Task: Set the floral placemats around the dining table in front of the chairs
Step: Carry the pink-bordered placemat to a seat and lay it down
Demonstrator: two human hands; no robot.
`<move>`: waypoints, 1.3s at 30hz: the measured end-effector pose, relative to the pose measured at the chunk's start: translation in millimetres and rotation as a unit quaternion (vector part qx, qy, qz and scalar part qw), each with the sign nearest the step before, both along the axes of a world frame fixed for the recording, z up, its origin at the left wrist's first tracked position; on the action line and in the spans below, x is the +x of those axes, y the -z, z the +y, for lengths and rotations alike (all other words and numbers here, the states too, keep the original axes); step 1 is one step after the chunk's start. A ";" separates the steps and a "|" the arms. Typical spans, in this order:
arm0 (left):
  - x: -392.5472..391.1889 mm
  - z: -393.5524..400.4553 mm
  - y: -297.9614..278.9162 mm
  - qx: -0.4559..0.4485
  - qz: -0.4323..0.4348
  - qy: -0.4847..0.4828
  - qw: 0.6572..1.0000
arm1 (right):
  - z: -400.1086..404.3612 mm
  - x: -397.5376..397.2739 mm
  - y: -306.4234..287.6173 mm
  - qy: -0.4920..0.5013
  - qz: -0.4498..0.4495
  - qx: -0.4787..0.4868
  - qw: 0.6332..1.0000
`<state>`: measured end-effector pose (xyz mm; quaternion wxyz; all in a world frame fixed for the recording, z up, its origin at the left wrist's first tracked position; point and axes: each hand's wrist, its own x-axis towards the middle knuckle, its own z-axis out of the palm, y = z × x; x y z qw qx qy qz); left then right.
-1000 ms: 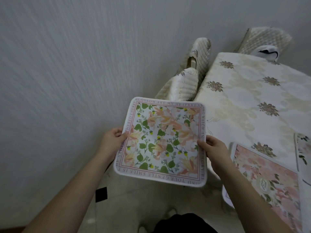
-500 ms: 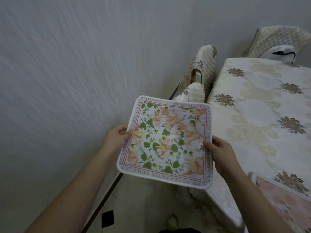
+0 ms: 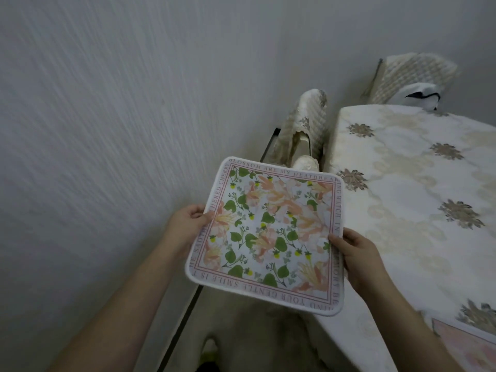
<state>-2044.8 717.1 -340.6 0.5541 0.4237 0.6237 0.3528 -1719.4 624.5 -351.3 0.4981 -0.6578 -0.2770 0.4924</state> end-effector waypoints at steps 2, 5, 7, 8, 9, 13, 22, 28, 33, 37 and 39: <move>-1.4 27.5 -2.7 -0.004 -0.013 0.026 1.000 | 7.6 -6.8 -2.8 0.023 0.008 0.003 1.000; 1.4 67.2 -15.1 0.007 -0.018 0.080 0.997 | 14.7 -17.7 -7.3 0.078 0.018 0.005 0.997; 4.3 91.2 -21.2 0.022 -0.001 0.122 0.992 | 19.2 -25.8 -8.4 0.113 0.023 0.007 0.993; 6.8 102.2 -22.8 0.026 0.007 0.140 0.990 | 20.8 -29.1 -8.9 0.129 0.024 0.008 0.991; 10.8 111.6 -24.3 0.031 0.017 0.162 0.986 | 20.8 -31.9 -10.0 0.146 0.025 0.011 0.989; 39.2 139.8 -26.8 0.040 0.026 0.238 0.970 | 10.5 -33.2 -12.8 0.221 0.032 0.020 0.975; 148.1 173.7 -16.2 0.035 0.036 0.360 0.932 | -16.4 3.4 3.7 0.358 0.025 0.027 0.933; 207.8 193.6 -6.3 0.006 0.053 0.408 0.911 | -10.4 32.8 26.7 0.410 0.046 0.025 0.911; 250.8 210.9 -7.6 0.015 0.079 0.455 0.887 | 0.1 51.5 35.3 0.449 0.065 0.025 0.891; 295.5 214.4 5.1 0.042 0.094 0.481 0.871 | -3.0 62.7 41.4 0.494 0.055 0.018 0.867; 319.4 214.1 13.2 0.052 0.098 0.514 0.850 | -6.1 66.9 47.6 0.525 0.046 0.013 0.850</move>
